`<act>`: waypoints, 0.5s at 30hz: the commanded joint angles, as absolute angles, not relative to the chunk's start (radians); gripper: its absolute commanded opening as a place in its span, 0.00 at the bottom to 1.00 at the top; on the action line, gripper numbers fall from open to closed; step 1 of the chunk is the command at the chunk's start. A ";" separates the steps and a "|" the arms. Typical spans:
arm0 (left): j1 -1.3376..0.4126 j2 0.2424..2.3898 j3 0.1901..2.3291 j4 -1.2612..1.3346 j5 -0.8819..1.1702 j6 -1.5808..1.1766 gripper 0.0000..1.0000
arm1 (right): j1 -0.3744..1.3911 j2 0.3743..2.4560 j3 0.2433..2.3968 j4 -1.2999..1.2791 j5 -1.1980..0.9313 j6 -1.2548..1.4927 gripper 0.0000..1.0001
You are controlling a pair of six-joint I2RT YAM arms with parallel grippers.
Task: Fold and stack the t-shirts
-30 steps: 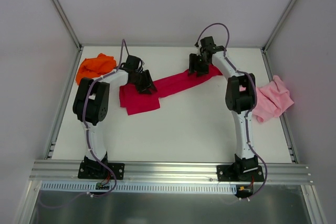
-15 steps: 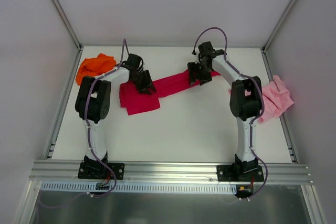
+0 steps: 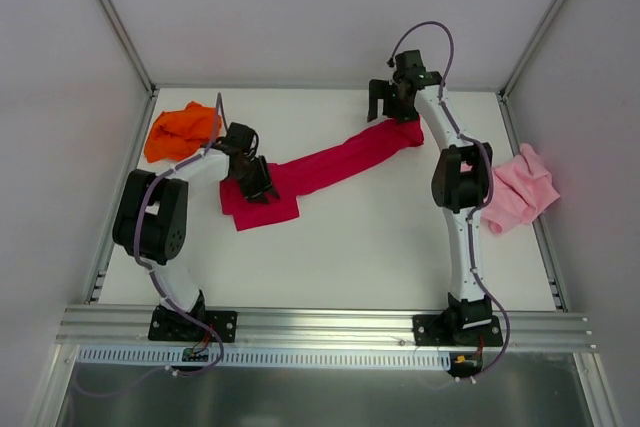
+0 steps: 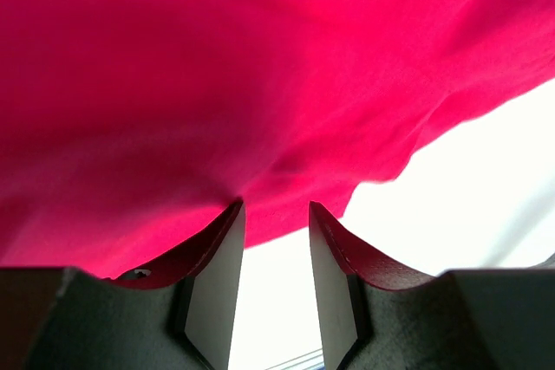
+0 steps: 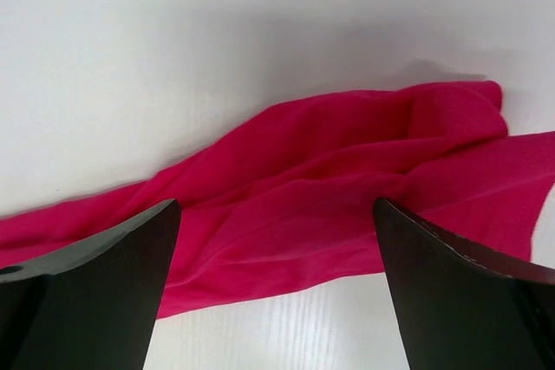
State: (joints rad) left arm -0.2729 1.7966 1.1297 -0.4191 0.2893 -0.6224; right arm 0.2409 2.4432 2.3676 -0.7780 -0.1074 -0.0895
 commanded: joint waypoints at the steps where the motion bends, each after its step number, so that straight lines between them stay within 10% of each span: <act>1: -0.249 1.697 1.079 -0.474 0.221 -0.640 0.36 | 0.227 2.442 2.358 -0.767 -0.097 -0.100 1.00; 15: -0.230 1.555 1.076 -0.379 0.359 -0.539 0.40 | 0.212 2.395 2.333 -0.741 -0.140 -0.107 1.00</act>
